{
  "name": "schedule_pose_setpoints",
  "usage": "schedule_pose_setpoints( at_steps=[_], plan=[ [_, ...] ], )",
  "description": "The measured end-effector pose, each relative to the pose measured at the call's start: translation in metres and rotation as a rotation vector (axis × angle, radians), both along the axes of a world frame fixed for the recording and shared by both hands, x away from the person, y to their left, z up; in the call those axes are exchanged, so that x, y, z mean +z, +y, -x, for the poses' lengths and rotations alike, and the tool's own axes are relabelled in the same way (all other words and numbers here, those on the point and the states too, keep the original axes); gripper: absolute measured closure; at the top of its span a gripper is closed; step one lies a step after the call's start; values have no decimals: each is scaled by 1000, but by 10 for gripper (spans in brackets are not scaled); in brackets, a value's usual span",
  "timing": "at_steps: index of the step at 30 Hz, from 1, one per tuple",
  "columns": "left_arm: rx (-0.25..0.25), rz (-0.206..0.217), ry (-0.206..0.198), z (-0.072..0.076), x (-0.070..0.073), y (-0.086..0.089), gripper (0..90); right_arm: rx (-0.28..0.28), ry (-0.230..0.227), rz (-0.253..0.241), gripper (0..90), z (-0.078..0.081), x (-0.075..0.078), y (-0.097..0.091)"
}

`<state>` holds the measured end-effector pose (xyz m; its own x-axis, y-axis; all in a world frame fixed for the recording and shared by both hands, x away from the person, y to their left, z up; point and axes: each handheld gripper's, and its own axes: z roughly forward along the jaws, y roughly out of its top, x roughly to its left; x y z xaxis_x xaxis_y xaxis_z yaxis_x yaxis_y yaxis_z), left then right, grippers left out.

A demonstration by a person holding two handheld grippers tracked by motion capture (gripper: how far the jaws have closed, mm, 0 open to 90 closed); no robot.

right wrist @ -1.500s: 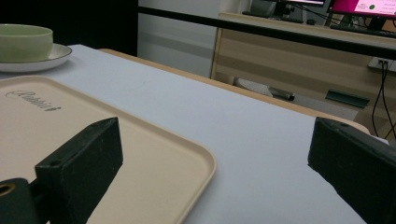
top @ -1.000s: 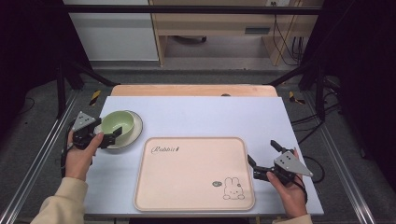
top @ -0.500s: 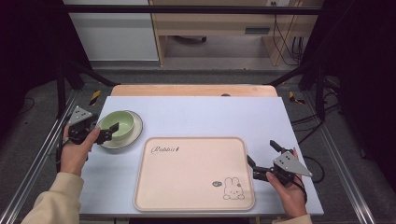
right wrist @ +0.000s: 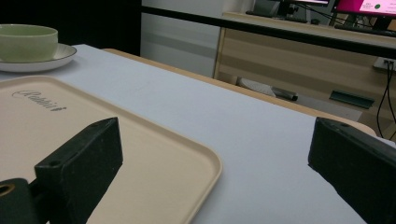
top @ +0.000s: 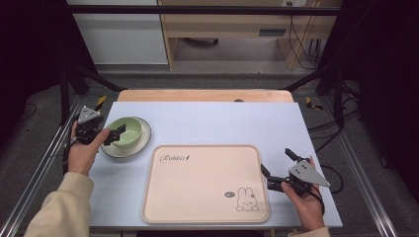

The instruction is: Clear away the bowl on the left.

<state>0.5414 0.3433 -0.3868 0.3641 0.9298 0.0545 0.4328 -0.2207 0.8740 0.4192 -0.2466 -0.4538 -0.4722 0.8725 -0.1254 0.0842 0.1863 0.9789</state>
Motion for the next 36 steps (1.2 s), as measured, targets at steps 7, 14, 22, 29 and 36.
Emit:
schedule_pose_setpoints(
  at_steps=[7, 14, 22, 29, 36],
  plan=[
    [52, -1, 41, -12, -11, 2, 96, -5, 4, 1, 33, 0, 0, 1],
    [83, -18, 84, -24, -23, 4, 208, 3, 10, 2, 45, -1, -1, 1],
    [101, -20, 139, -32, -33, 5, 239, -6, 3, 9, 41, -1, -1, 2],
    [113, -33, 202, -34, -37, 6, 260, -8, 7, 10, 41, 0, -1, 1],
    [143, -22, 278, -36, -43, 9, 370, -5, 7, 10, 42, 0, -1, 1]
  ],
)
